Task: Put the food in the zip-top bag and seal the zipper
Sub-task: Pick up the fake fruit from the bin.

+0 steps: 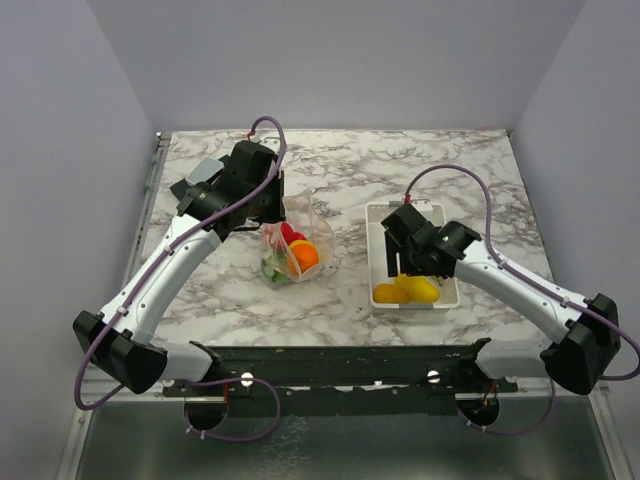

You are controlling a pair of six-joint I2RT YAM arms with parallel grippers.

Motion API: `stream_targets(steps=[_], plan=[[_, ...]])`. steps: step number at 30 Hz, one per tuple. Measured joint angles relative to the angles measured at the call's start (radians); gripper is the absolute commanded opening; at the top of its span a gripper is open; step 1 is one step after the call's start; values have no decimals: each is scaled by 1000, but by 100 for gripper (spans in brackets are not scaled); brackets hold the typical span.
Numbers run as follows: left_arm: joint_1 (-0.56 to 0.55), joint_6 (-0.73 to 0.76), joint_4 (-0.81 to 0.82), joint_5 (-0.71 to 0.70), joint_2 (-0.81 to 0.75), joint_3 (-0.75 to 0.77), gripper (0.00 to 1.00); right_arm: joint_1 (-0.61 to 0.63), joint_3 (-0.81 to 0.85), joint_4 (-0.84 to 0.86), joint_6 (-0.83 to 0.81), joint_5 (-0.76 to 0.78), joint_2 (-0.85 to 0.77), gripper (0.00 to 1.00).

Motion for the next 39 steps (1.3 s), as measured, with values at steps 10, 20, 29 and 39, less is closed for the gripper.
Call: stream_targets(steps=[10,20,29,39], plan=[[0,0,0,0,0,0,0,-115,-66,72,-40,-81,63,93],[0,1,0,0,0,0,0,-187,-120,140,-63,-125,108,95],[0,1,0,0,0,0,0,-213,-153,182,-85,-161,151,95],[0,1,0,0,0,0,0,-220,-177,189,-88,-169,176,92]])
